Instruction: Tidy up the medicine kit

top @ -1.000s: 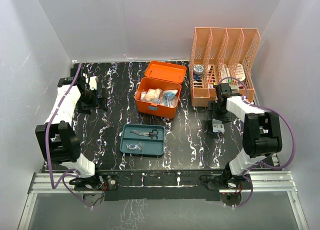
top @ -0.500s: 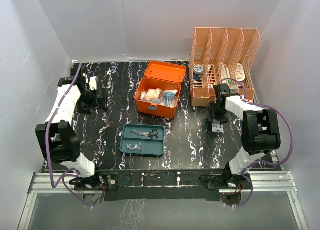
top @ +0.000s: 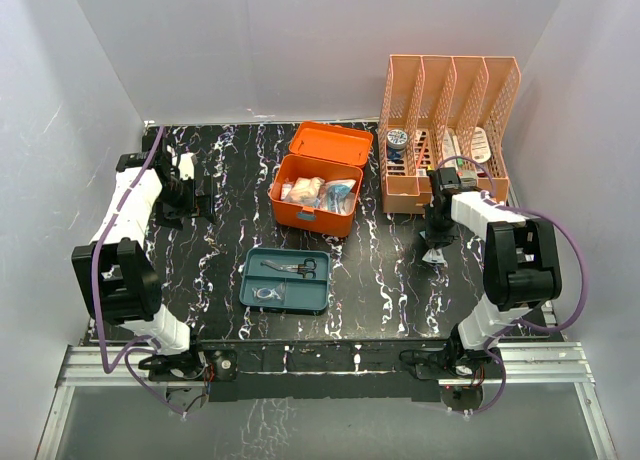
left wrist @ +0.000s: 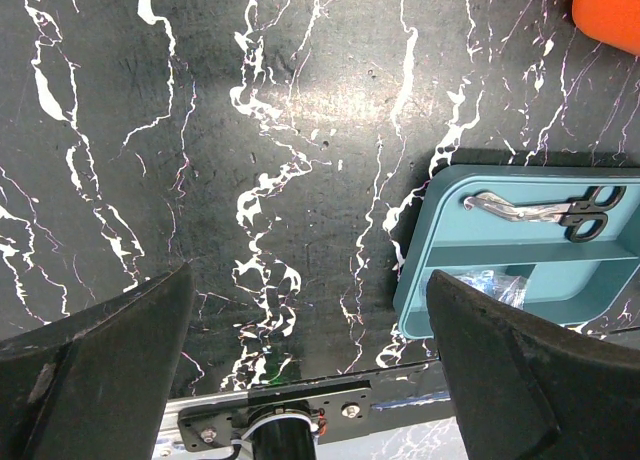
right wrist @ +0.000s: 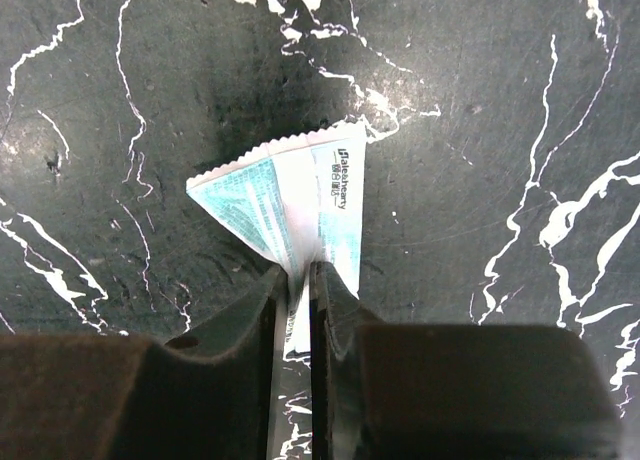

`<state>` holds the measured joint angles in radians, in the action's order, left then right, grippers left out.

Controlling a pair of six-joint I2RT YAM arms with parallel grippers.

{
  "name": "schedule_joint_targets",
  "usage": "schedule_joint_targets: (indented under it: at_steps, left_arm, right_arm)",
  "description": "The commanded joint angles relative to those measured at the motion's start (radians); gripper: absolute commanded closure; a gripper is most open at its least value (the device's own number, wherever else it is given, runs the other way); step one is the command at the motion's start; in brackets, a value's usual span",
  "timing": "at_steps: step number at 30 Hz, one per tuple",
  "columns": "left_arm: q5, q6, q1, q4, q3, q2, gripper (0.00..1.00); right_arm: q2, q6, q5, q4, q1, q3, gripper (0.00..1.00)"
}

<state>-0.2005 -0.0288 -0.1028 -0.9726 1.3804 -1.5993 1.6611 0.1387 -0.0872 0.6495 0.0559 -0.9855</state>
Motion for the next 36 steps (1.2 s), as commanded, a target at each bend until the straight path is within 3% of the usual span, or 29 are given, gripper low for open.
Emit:
schedule_joint_targets:
  at_steps: [1, 9, 14, 19, 26, 36]
  left_arm:
    - [-0.018, 0.007, -0.005, -0.024, 0.034, -0.003, 0.01]
    - [-0.017, 0.011, -0.005, -0.026, 0.033, -0.003, 0.01]
    - [-0.026, 0.024, -0.005, -0.019, 0.012, 0.009, 0.01]
    - [-0.031, 0.026, -0.004, -0.018, 0.001, 0.017, 0.01]
    - [-0.037, 0.01, -0.005, -0.016, -0.012, 0.022, 0.01]
    - [-0.048, 0.009, -0.005, -0.012, -0.036, 0.037, 0.01]
  right_arm:
    - [-0.072, 0.006, 0.002, 0.032, -0.006, -0.058, 0.9]
    - [-0.152, -0.037, 0.083, 0.17, 0.074, -0.311, 0.98]
    - [-0.121, -0.059, 0.099, 0.237, 0.215, -0.536, 1.0]
    - [-0.048, -0.129, 0.108, 0.246, 0.452, -0.702, 1.0]
    - [0.021, -0.248, 0.105, 0.234, 0.782, -0.678, 0.99]
    - [0.004, -0.333, 0.128, 0.231, 0.996, -0.559, 1.0]
